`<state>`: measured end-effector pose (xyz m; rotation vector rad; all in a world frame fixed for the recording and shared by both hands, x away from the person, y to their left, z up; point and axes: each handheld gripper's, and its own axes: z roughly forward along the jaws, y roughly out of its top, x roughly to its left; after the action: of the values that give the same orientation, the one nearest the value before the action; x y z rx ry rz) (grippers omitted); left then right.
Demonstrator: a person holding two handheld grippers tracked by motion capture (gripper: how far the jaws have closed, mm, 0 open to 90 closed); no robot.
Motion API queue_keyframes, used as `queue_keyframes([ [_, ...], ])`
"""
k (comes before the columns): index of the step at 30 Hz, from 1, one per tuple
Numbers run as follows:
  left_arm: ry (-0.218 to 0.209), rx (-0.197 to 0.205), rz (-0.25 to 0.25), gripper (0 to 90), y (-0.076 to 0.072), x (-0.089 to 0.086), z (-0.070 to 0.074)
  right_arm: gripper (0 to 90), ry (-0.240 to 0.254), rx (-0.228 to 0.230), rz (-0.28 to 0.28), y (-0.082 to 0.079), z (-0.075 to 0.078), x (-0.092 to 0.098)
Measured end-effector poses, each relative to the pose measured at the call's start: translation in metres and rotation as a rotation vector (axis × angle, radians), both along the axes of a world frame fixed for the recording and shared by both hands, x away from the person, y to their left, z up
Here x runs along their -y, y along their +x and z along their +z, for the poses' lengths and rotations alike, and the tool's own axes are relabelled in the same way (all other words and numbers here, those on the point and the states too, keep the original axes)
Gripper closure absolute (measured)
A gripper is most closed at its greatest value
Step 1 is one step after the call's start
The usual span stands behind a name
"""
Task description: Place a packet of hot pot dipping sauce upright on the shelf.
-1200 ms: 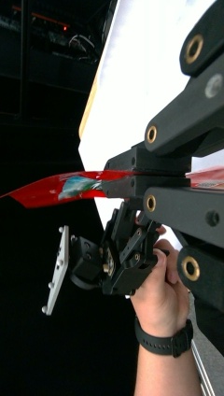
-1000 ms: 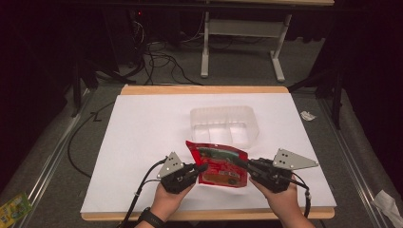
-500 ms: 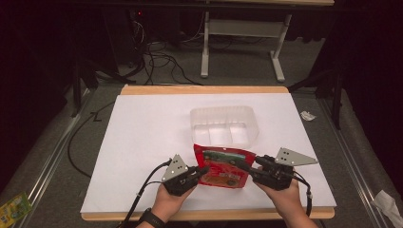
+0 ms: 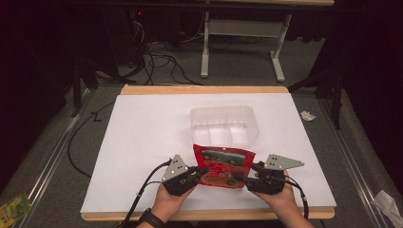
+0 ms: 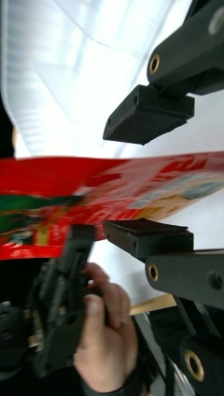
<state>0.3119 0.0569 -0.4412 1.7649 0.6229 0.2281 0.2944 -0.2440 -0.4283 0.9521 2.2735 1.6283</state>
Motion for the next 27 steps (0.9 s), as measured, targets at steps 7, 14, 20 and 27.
queue_keyframes([
  [7,0.003,0.003,0.000,84.9,0.000,0.000,0.000,62.5,-0.053,-0.049,0.037,0.006,-0.018,-0.010],
  [14,0.017,0.006,0.017,80.2,-0.001,0.000,0.000,78.0,-0.071,-0.055,0.057,0.009,-0.026,-0.012],
  [20,0.034,-0.001,0.046,54.7,0.001,-0.002,-0.003,83.4,-0.080,-0.065,0.073,0.009,-0.024,-0.014],
  [27,0.070,0.011,0.097,40.3,-0.002,-0.018,-0.006,83.8,-0.066,-0.052,0.048,0.006,-0.017,-0.012],
])
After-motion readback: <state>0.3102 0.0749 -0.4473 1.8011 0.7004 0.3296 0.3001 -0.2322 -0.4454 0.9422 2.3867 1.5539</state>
